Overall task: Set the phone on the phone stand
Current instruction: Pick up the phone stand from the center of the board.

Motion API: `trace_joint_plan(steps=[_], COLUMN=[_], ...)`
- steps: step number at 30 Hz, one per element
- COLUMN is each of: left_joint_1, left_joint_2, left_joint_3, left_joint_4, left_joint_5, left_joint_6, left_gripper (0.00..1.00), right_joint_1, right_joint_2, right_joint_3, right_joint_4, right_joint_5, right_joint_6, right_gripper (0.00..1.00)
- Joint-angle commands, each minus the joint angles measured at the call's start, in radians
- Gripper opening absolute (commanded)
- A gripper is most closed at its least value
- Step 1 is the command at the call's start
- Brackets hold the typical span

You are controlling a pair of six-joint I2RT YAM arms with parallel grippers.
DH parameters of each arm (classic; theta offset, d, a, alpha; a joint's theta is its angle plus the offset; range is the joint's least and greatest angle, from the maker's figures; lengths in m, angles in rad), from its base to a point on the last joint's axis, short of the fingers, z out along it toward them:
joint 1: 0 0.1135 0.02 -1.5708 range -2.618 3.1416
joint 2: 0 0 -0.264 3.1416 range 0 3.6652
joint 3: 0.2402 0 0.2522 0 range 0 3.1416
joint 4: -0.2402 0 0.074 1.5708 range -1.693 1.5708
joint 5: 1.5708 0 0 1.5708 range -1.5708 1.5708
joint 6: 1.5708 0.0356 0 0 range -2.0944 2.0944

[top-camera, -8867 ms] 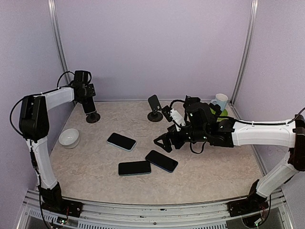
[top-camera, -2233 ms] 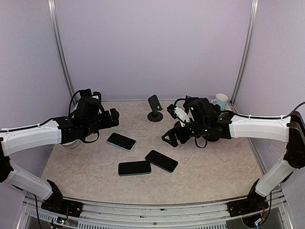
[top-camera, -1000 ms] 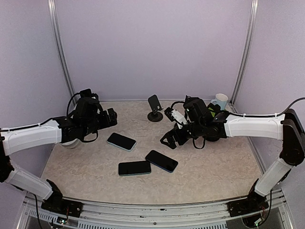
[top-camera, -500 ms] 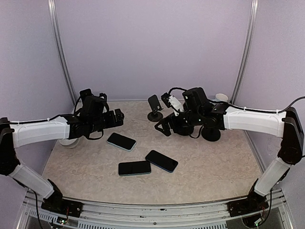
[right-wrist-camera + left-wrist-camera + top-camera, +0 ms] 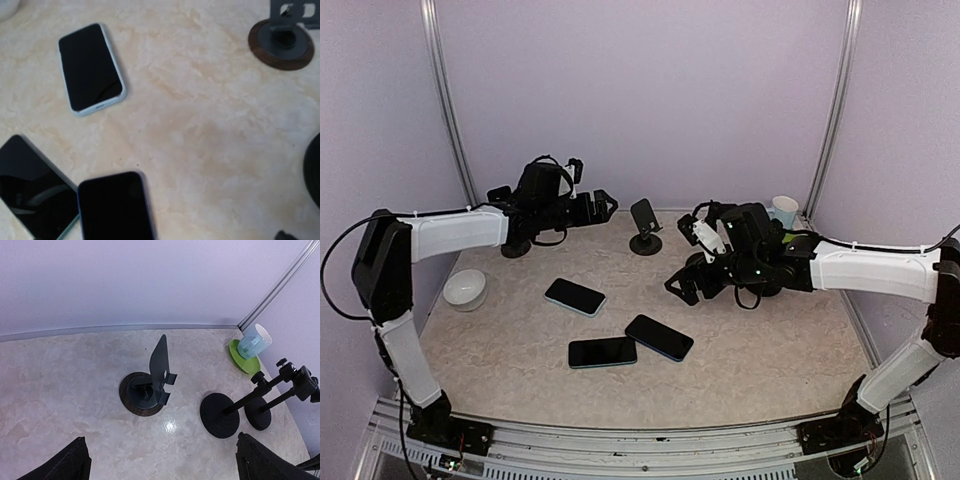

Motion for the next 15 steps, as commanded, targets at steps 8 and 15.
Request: trace_joint_plan(steps=[8, 15], left_joint_1=[0.071, 0.069], left_joint_2=[0.333, 0.483], left_joint_3=[0.339, 0.449], left_joint_4=[0.08, 0.108], left_joint_5=[0.32, 0.344], left_joint_6=[0.056, 0.045], left_gripper=[0.99, 0.89], right_joint_1=[-0.005, -0.005], right_joint_2=[-0.086, -0.088], right_joint_3=[-0.058, -0.057], right_joint_4=[0.017, 0.011], right_joint_5=[0.035, 0.037], right_joint_6=[0.036, 0.038], right_gripper=[1.0, 1.0])
